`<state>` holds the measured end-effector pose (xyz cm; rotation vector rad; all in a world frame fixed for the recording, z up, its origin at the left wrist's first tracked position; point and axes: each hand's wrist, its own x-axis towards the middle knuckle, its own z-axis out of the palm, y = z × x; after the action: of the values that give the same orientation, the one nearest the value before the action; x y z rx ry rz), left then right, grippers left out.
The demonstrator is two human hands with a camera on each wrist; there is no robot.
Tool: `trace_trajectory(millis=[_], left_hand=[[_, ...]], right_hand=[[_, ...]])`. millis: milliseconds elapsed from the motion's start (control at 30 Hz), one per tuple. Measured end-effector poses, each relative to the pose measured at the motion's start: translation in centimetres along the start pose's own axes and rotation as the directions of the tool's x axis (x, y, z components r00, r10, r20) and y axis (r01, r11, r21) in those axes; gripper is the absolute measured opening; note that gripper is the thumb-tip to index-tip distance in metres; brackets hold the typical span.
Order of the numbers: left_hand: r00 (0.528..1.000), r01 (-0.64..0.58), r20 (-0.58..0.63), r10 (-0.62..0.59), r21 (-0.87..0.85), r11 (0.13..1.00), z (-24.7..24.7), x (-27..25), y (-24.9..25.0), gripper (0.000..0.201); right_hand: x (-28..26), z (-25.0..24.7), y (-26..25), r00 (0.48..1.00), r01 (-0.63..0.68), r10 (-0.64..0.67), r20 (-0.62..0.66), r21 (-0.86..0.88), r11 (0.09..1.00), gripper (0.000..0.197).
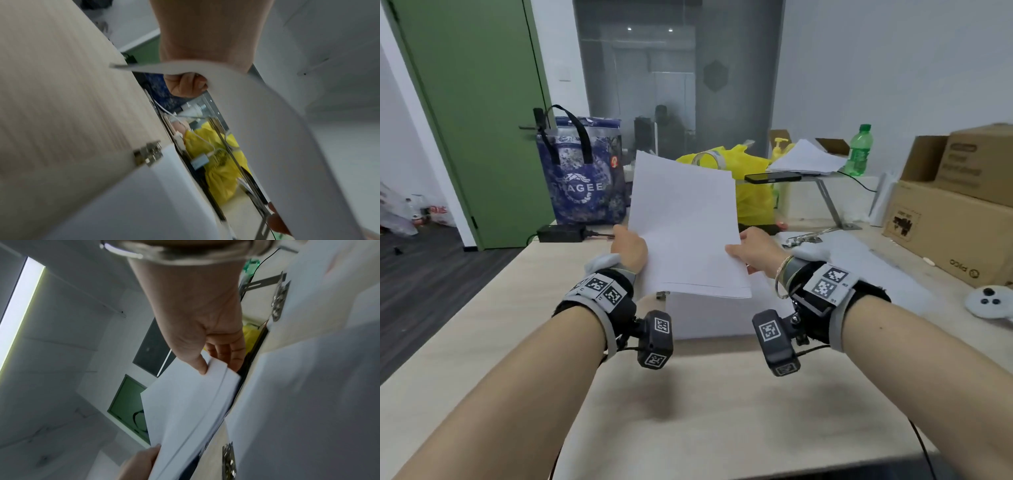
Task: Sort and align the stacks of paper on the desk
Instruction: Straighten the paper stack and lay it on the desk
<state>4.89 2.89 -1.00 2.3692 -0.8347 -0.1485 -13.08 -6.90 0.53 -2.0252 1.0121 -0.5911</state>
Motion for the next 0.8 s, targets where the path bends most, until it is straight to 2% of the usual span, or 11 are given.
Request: trace_trajectory(millis=[33, 67, 100, 133, 167, 233, 300, 367, 433, 533, 800], left_hand=[[0.995, -0.08, -0.051, 0.087, 0.128, 0.989, 0.5, -0.2, 0.2, 0.035], [0.993, -0.087, -0.083, 0.086, 0.0, 0.996, 1.4, -0.3, 0.7, 0.034], [0.998, 0.044, -0.027, -0.056, -0.337, 0.941, 1.5, -0.2, 1.6, 0.035], [0.998, 0.058, 0.031, -0.049, -0.466, 0.883, 2.1, -0.6, 2.2, 0.037], [1.0, 0.01, 0.013, -0.005, -0.493, 0.87, 2.6, -1.0, 2.9, 0.039], [0.995, -0.024, 0.083, 0.063, -0.402, 0.915, 3.9, -0.9, 4.3, 0.041], [0.962, -0.062, 0.238, 0.135, -0.291, 0.955, 4.9, -1.8, 5.7, 0.037], [0.896, -0.126, 0.407, 0.175, -0.145, 0.981, 5.7, -2.6, 6.6, 0.034], [0.861, -0.226, 0.487, 0.148, 0.105, 0.969, 6.5, -3.3, 6.7, 0.05], [0.837, -0.308, 0.541, 0.087, 0.333, 0.891, 7.4, -4.0, 6.8, 0.062], [0.844, -0.311, 0.535, 0.047, 0.417, 0.854, 7.2, -4.5, 6.6, 0.064]], right_hand=[[0.0, -0.6, 0.4, 1.0, -0.009, 0.009, -0.016, -0.003, 1.0, 0.017], [-0.2, -1.4, 0.9, 0.999, -0.02, 0.02, -0.04, -0.006, 1.0, 0.022], [-0.3, -2.2, 1.3, 0.997, -0.032, 0.031, -0.07, -0.009, 0.999, 0.026], [-0.4, -3.0, 1.8, 0.994, -0.042, 0.041, -0.098, -0.014, 0.999, 0.028], [-0.4, -3.9, 2.4, 0.991, -0.054, 0.05, -0.122, -0.029, 0.998, 0.027], [-0.4, -5.7, 4.0, 0.982, -0.08, 0.062, -0.179, -0.092, 0.993, 0.016], [-0.6, -7.4, 5.6, 0.97, -0.113, 0.074, -0.23, -0.159, 0.981, 0.008], [-0.6, -8.9, 7.3, 0.959, -0.155, 0.089, -0.268, -0.236, 0.959, 0.014], [-0.6, -10.1, 9.1, 0.948, -0.195, 0.103, -0.301, -0.295, 0.935, 0.029], [-0.7, -11.1, 11.3, 0.935, -0.253, 0.127, -0.331, -0.375, 0.892, 0.035], [-0.8, -11.0, 12.6, 0.923, -0.37, 0.256, -0.287, -0.484, 0.793, 0.04]])
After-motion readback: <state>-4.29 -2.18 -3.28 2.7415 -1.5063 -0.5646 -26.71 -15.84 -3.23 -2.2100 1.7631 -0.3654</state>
